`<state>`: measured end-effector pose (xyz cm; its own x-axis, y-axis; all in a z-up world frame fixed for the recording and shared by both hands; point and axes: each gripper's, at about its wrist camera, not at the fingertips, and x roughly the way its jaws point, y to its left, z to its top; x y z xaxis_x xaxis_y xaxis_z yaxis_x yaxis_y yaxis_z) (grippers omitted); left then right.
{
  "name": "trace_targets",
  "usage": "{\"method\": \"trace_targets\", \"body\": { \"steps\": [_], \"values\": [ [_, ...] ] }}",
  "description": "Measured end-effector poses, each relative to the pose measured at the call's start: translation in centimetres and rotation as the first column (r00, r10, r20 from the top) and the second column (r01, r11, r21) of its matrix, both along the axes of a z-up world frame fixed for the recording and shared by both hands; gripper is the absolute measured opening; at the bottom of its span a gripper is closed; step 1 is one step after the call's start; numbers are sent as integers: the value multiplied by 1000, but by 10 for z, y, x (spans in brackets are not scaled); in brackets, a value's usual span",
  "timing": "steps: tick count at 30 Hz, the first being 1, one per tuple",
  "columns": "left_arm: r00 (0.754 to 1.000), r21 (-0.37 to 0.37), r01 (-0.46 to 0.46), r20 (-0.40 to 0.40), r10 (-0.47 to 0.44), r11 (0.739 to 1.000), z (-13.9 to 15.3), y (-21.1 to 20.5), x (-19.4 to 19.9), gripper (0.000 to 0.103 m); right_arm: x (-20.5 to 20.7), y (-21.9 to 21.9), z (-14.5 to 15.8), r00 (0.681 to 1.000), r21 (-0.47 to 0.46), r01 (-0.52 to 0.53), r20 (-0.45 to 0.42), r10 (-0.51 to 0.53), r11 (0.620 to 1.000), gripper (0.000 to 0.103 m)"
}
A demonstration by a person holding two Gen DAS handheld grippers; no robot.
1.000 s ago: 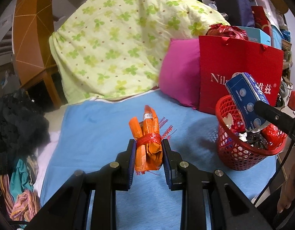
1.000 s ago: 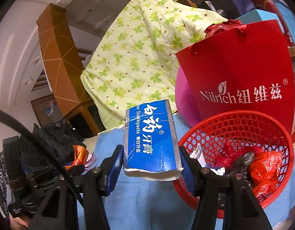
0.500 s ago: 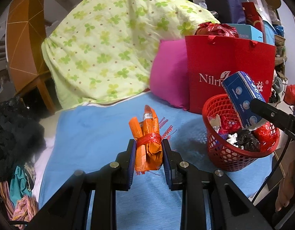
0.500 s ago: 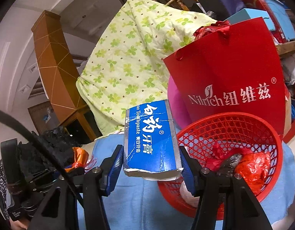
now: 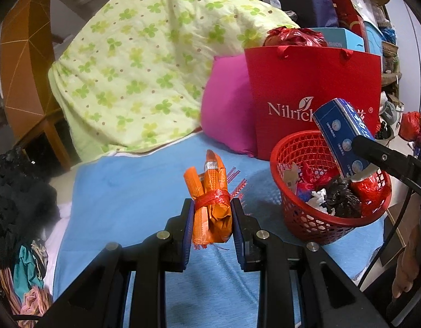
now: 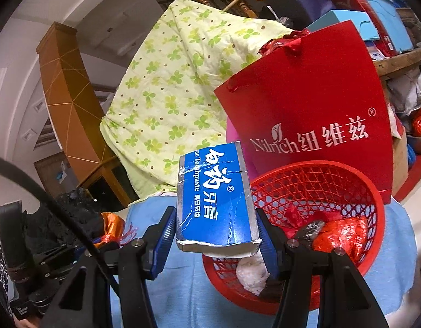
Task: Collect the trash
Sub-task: 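Lift and carry the orange item and toothpaste box over the red wastebasket, then lower both held items into the red wastebasket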
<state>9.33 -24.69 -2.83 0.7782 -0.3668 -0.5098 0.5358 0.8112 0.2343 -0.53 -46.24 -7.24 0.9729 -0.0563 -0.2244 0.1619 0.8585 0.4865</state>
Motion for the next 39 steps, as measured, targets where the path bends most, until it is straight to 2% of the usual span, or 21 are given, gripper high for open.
{"method": "trace_targets", "body": {
  "steps": [39],
  "values": [
    [996, 50, 90, 8, -91, 995, -2, -50, -13, 28, -24, -19, -5, 997, 70, 82, -2, -82, 994, 60]
  ]
}}
